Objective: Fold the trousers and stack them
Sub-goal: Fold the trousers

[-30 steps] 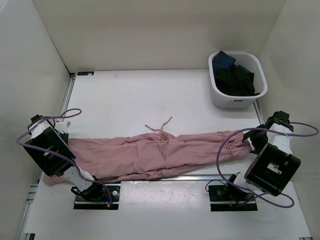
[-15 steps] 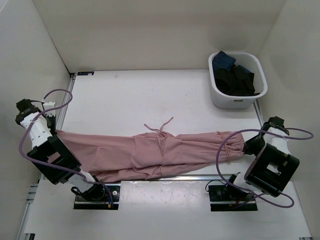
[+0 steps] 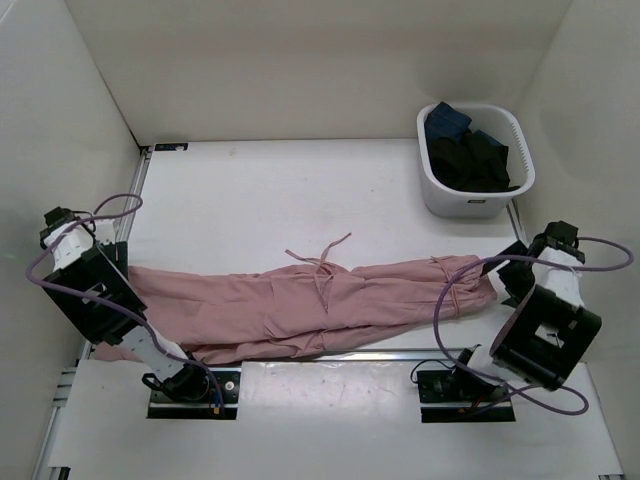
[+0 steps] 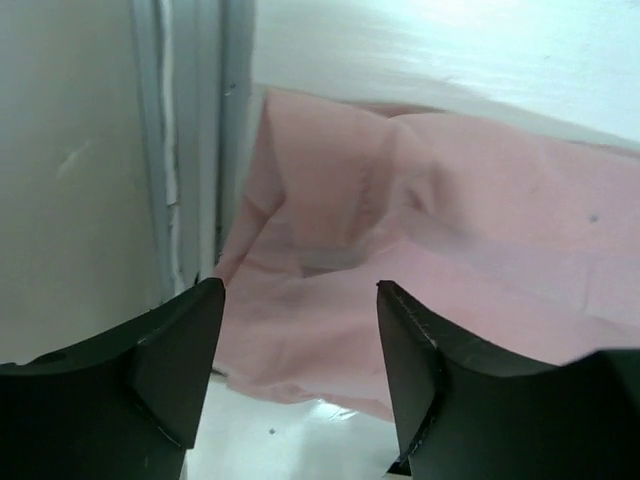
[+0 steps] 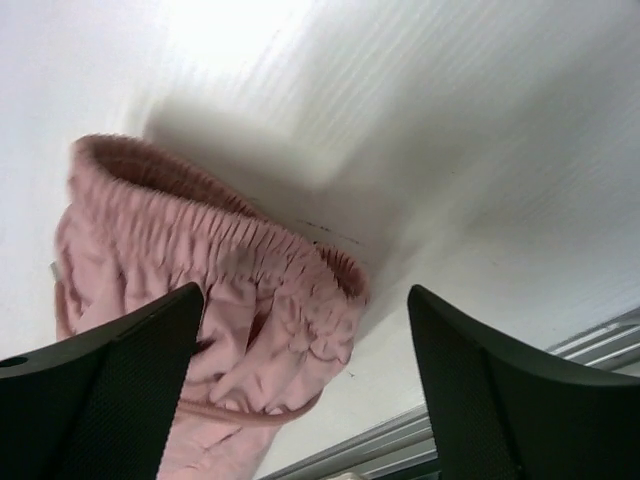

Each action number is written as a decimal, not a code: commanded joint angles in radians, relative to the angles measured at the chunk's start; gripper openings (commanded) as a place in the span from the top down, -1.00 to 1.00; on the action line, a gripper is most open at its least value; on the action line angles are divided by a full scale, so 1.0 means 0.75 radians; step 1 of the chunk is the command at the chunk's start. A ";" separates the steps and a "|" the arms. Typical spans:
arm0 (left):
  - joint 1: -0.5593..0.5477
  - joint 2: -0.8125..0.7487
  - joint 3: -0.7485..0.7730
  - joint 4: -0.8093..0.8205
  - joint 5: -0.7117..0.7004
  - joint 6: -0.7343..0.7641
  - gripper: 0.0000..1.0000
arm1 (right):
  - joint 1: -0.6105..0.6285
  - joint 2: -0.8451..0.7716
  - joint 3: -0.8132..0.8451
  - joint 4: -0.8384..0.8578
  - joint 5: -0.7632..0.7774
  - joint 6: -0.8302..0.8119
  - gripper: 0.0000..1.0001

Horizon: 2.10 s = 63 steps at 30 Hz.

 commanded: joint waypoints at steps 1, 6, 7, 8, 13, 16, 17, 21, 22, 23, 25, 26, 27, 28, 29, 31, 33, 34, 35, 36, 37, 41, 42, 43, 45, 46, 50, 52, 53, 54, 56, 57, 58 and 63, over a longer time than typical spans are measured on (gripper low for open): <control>0.005 -0.111 0.016 0.023 -0.092 0.008 -0.48 | -0.003 -0.194 0.036 -0.010 -0.020 -0.032 -0.77; 0.005 -0.254 -0.082 0.009 -0.201 0.053 -0.65 | 0.054 -0.332 -0.064 -0.072 0.021 0.023 -0.77; 0.005 -0.293 -0.106 -0.004 -0.229 0.068 -0.71 | 0.054 -0.366 -0.085 -0.072 -0.004 0.040 -0.77; 0.005 -0.309 -0.119 -0.004 -0.248 0.068 -0.73 | 0.066 -0.381 -0.107 -0.049 -0.038 0.058 -0.77; 0.005 -0.346 -0.217 -0.004 -0.295 0.068 -0.82 | 0.115 -0.351 -0.307 0.198 -0.124 0.232 -0.80; 0.005 -0.307 -0.290 0.033 -0.309 0.037 -0.85 | 0.181 -0.234 -0.347 0.370 -0.124 0.314 -0.80; 0.005 -0.289 -0.325 0.045 -0.309 0.025 -0.87 | 0.201 -0.199 -0.347 0.401 -0.124 0.328 -0.80; 0.005 -0.242 -0.372 0.070 -0.283 -0.004 -0.87 | 0.349 -0.009 -0.263 0.397 0.049 0.390 -0.80; 0.005 -0.230 -0.389 0.070 -0.283 -0.004 -0.87 | 0.349 0.009 -0.263 0.397 0.068 0.402 -0.80; 0.005 -0.217 -0.409 0.086 -0.283 -0.018 -0.87 | 0.349 0.024 -0.263 0.397 0.088 0.444 -0.80; -0.007 -0.170 -0.438 0.123 -0.309 -0.030 -0.87 | 0.349 0.056 -0.277 0.397 0.100 0.475 -0.80; -0.007 -0.156 -0.454 0.141 -0.340 -0.030 -0.87 | 0.349 0.071 -0.277 0.397 0.123 0.488 -0.80; -0.027 -0.130 -0.485 0.174 -0.352 -0.030 -0.87 | 0.349 0.099 -0.277 0.409 0.137 0.488 -0.77; -0.027 -0.117 -0.499 0.190 -0.352 -0.030 -0.87 | 0.349 0.116 -0.277 0.423 0.137 0.502 -0.71; -0.046 -0.117 -0.511 0.207 -0.352 -0.030 -0.87 | 0.349 0.134 -0.277 0.423 0.149 0.502 -0.59; -0.084 -0.080 -0.524 0.223 -0.364 -0.043 -0.87 | 0.349 0.189 -0.259 0.423 0.170 0.531 0.04; -0.117 -0.064 -0.504 0.240 -0.377 -0.087 -0.87 | 0.332 0.204 -0.242 0.423 0.221 0.557 0.61; -0.156 -0.064 -0.471 0.240 -0.352 -0.104 -0.87 | 0.304 0.204 -0.242 0.423 0.254 0.557 0.90; -0.180 -0.064 -0.448 0.221 -0.334 -0.118 -0.87 | 0.289 0.190 -0.230 0.423 0.284 0.572 1.00; -0.231 -0.064 -0.424 0.181 -0.295 -0.147 -0.87 | 0.275 0.177 -0.230 0.411 0.315 0.572 1.00; -0.252 -0.064 -0.373 0.160 -0.275 -0.161 -0.87 | 0.243 0.161 -0.204 0.411 0.370 0.558 1.00; -0.338 -0.033 -0.264 0.062 -0.217 -0.214 -0.87 | 0.183 -0.010 -0.112 0.319 0.532 0.486 1.00; -0.354 -0.017 -0.252 0.048 -0.197 -0.227 -0.87 | 0.183 -0.039 -0.083 0.297 0.619 0.441 1.00; -0.393 -0.017 -0.252 0.031 -0.183 -0.227 -0.87 | 0.183 -0.064 -0.050 0.272 0.658 0.410 1.00; -0.440 -0.017 -0.239 0.031 -0.168 -0.245 -0.87 | 0.183 -0.123 0.050 0.199 0.716 0.357 1.00; -0.493 -0.029 -0.239 0.015 -0.140 -0.261 -0.87 | 0.183 -0.140 0.081 0.178 0.740 0.296 1.00; -0.641 -0.029 -0.227 0.002 -0.097 -0.307 -0.90 | 0.401 -0.236 0.222 0.094 0.965 0.126 1.00; -0.690 -0.011 -0.239 0.002 -0.109 -0.331 -0.90 | 0.695 -0.266 0.271 0.053 1.188 0.067 1.00; -0.722 -0.011 -0.270 0.021 -0.123 -0.347 -0.90 | 0.812 -0.267 0.328 0.025 1.268 0.052 1.00; -0.737 0.003 -0.282 0.021 -0.123 -0.360 -0.90 | 1.056 -0.267 0.359 -0.061 1.339 0.072 1.00; -0.753 0.016 -0.307 0.064 -0.156 -0.372 -0.90 | 1.303 -0.201 0.424 -0.204 1.529 0.274 1.00; -0.753 0.016 -0.327 0.064 -0.156 -0.372 -0.90 | 1.529 -0.173 0.491 -0.383 1.573 0.376 1.00; -0.753 0.028 -0.327 0.082 -0.172 -0.372 -0.90 | 1.632 -0.102 0.524 -0.474 1.601 0.489 1.00; -0.753 0.028 -0.352 0.082 -0.192 -0.397 -0.92 | 2.184 0.175 0.708 -0.746 1.626 1.021 1.00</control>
